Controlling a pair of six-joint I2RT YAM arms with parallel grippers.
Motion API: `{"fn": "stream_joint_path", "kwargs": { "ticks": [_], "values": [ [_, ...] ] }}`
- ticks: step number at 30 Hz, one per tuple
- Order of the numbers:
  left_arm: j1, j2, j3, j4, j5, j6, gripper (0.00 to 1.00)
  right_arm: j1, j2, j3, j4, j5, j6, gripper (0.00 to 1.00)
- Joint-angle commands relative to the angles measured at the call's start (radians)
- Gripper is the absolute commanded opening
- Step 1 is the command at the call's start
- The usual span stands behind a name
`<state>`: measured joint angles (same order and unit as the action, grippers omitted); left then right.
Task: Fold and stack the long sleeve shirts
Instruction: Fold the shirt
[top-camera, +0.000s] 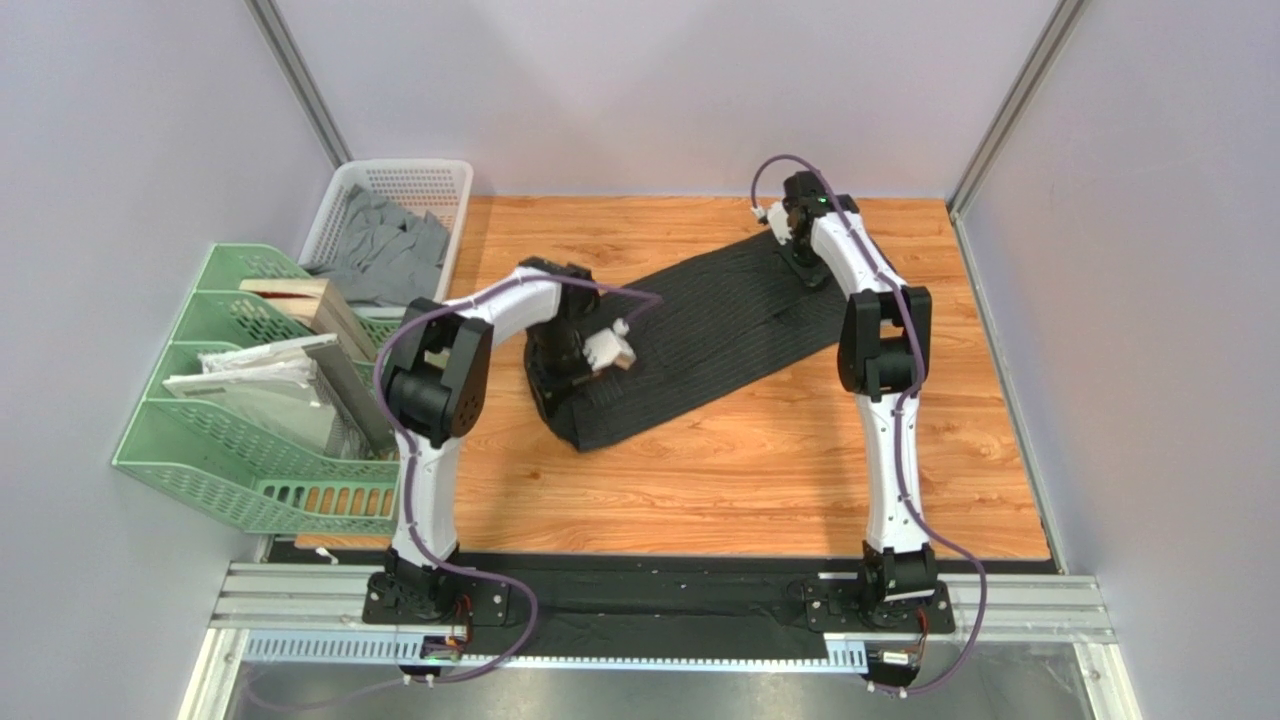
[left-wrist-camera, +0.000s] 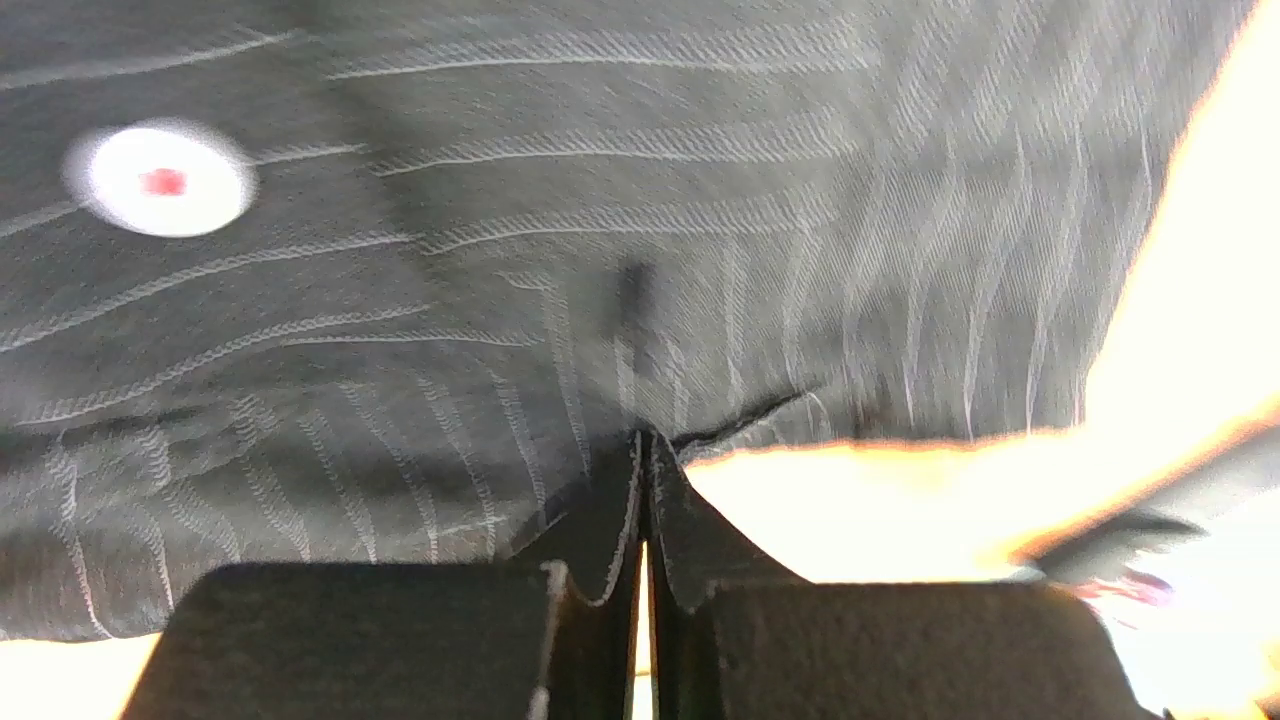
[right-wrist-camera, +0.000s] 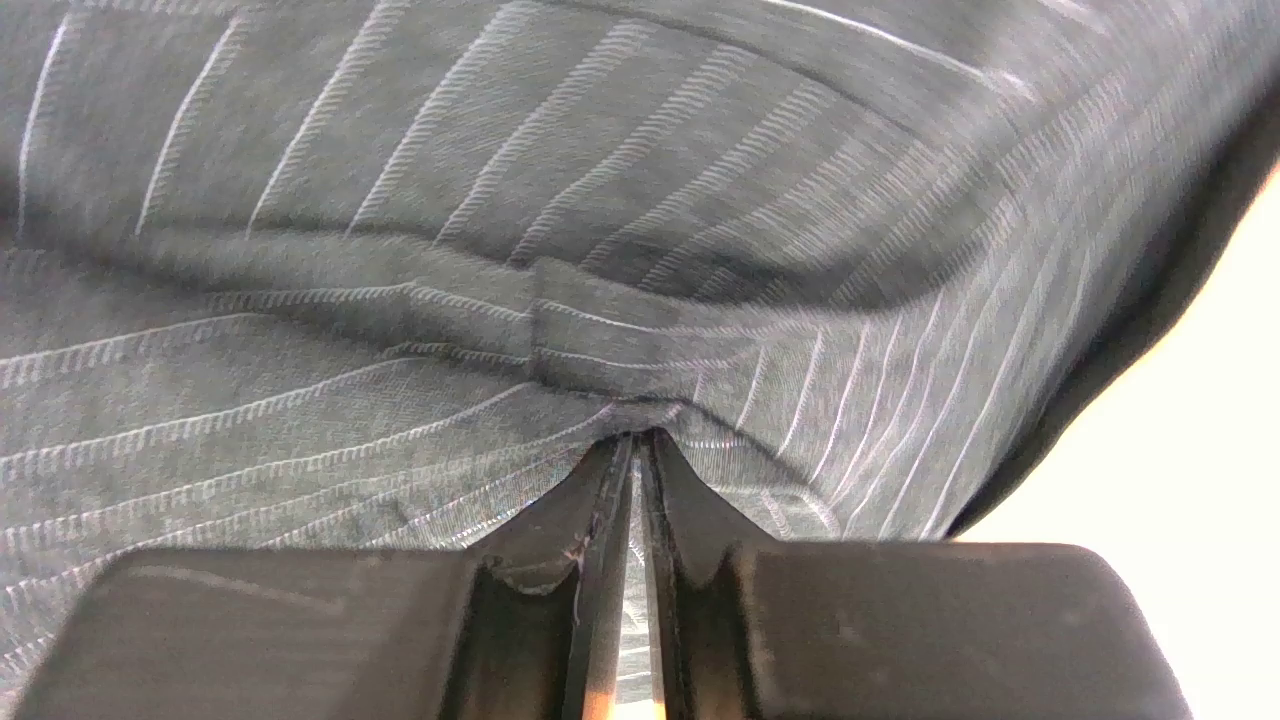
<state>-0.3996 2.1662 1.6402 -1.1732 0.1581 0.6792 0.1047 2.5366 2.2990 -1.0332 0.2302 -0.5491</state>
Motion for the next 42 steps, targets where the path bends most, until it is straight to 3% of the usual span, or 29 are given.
{"fn": "stream_joint_path", "kwargs": {
  "ticks": [1,2,5,8,10,15,21,22,27,30,33,35,38,42],
  "values": [
    [-0.166,-0.166,-0.241,-0.045,0.227,-0.122,0.00,0.082,0.037,0.023,0.243,-0.017,0.027,0.14],
    [-0.229,-0.225,-0.293,-0.037,0.266,-0.165,0.00,0.090,0.024,0.025,0.254,-0.028,0.073,0.14],
    [-0.249,-0.330,-0.304,-0.031,0.389,-0.239,0.00,0.093,-0.076,-0.033,0.285,-0.066,0.133,0.15],
    [-0.231,-0.417,-0.243,-0.026,0.368,-0.214,0.00,0.081,-0.221,-0.127,0.295,-0.090,0.146,0.17],
    [-0.210,-0.440,-0.194,0.045,0.264,-0.199,0.01,0.072,-0.315,-0.183,0.288,-0.135,0.178,0.20],
    [-0.205,-0.275,-0.044,0.154,0.014,-0.106,0.03,0.038,-0.438,-0.242,0.177,-0.326,0.285,0.33],
    [-0.193,-0.019,0.127,0.117,-0.135,-0.033,0.02,-0.022,-0.503,-0.363,0.070,-0.482,0.357,0.65],
    [-0.193,0.013,0.142,0.106,-0.137,-0.023,0.02,-0.034,-0.509,-0.381,0.065,-0.492,0.357,0.78],
    [-0.202,0.040,0.124,0.026,-0.063,-0.032,0.00,-0.083,-0.512,-0.441,0.001,-0.491,0.345,0.82],
    [-0.264,0.017,0.073,-0.005,0.043,-0.079,0.00,-0.088,-0.493,-0.437,-0.045,-0.476,0.321,0.76],
    [-0.375,0.006,0.037,0.021,0.193,-0.185,0.00,-0.088,-0.466,-0.418,-0.080,-0.450,0.322,0.63],
    [-0.449,0.035,0.072,0.044,0.276,-0.279,0.00,-0.082,-0.421,-0.389,-0.103,-0.424,0.319,0.49],
    [-0.456,0.029,0.121,0.111,0.402,-0.415,0.00,-0.063,-0.337,-0.317,-0.134,-0.413,0.318,0.33],
    [-0.432,-0.177,0.046,0.238,0.386,-0.429,0.06,-0.008,-0.257,-0.256,-0.159,-0.359,0.293,0.16]
  ]
}}
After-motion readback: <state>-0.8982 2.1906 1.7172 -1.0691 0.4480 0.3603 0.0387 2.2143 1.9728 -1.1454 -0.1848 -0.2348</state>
